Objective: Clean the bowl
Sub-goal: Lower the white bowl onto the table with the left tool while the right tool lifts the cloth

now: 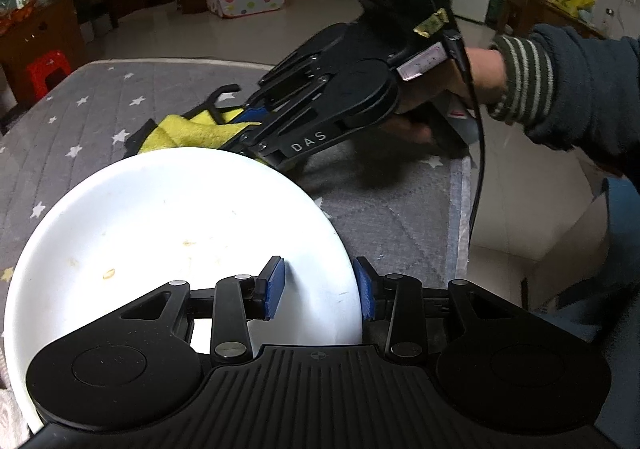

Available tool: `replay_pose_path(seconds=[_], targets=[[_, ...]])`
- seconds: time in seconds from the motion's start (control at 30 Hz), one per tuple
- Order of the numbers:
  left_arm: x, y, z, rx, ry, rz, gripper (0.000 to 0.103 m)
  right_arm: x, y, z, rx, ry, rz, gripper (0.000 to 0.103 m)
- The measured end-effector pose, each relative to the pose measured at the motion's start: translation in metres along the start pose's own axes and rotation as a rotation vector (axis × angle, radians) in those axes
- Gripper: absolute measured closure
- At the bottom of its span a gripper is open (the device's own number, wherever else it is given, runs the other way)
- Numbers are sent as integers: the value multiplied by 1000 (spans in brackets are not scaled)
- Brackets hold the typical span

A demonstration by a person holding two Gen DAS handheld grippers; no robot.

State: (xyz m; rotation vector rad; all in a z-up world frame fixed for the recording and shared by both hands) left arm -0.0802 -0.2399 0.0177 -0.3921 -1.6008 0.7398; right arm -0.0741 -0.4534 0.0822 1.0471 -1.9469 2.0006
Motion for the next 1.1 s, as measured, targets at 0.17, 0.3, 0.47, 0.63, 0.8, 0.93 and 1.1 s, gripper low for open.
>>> replay_pose_path(seconds=[0.17,0.3,0.47,0.63,0.8,0.93,1.1], targets=[[22,2,-2,47,-43,65,54,13,-10,-3,-36,79,30,86],[42,6,-1,95,-106,126,51,27,-22,0,-62,105,77,91],[62,16,2,139,-205,171,44,33,-33,-9,-40,127,77,92],[82,31,-6,228,-344,199,36,26,-28,-6,-75,176,47,91],[100,44,-20,370,-395,229,32,20,-17,-10,-85,213,18,91],[113,58,-31,472,-435,232,30,15,-11,-13,-97,209,16,91],[127,76,-35,579,-430,250,30,16,-11,-17,-79,230,40,94]])
Point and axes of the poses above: each gripper's, at about its wrist camera, not at the fingertips, and x roughly against the way its jaws point, z to its right, y to its underside, the point moved 1 cm from there along -x, roughly the way its jaws point, and after that the axes turned 2 degrees about -x, right-handed, at the moved point
